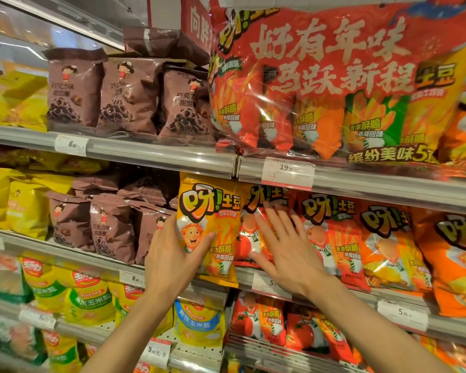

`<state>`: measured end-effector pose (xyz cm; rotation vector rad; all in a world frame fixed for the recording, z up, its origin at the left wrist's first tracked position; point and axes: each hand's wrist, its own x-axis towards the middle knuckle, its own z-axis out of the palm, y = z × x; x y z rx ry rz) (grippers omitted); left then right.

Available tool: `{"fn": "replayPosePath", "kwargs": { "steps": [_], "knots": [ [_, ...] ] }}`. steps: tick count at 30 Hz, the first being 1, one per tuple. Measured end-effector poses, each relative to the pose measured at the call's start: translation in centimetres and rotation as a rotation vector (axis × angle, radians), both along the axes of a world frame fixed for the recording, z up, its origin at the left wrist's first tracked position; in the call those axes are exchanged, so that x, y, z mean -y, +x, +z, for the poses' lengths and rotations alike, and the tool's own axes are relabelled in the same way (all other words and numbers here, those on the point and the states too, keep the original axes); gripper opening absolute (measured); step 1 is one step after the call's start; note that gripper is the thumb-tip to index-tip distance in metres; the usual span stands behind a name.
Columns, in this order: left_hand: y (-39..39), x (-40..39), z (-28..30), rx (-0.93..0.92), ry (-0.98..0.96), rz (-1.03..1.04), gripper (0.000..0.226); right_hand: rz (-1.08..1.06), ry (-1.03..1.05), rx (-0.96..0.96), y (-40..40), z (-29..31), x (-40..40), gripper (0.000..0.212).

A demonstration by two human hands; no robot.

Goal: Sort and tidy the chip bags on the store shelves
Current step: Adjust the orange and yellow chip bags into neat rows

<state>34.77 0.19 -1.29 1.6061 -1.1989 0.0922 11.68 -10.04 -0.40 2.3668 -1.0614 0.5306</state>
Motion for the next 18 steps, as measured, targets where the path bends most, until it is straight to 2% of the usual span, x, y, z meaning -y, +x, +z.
{"fn": "replayPosePath", "kwargs": {
  "steps": [3, 9, 14, 18],
  "knots": [
    [0.2, -0.1, 0.0, -0.011, -0.008, -0.015, 0.061, 0.002, 0.003, -0.048, 0.3, -0.3, 0.2, 0.076],
    [0.2, -0.1, 0.1, -0.019, 0.008, -0.015, 0.063, -0.093, 0.046, 0.000, 0.8, -0.6, 0.8, 0.081],
    [0.2, -0.2, 0.2, -0.017, 0.002, -0.030, 0.057, -0.116, 0.051, -0.020, 1.3, -0.5, 1.0, 0.082],
    [0.3, -0.3, 0.0, -0.028, 0.009, -0.030, 0.069, -0.079, 0.086, -0.018, 1.1, -0.5, 0.8, 0.083]
  ]
}}
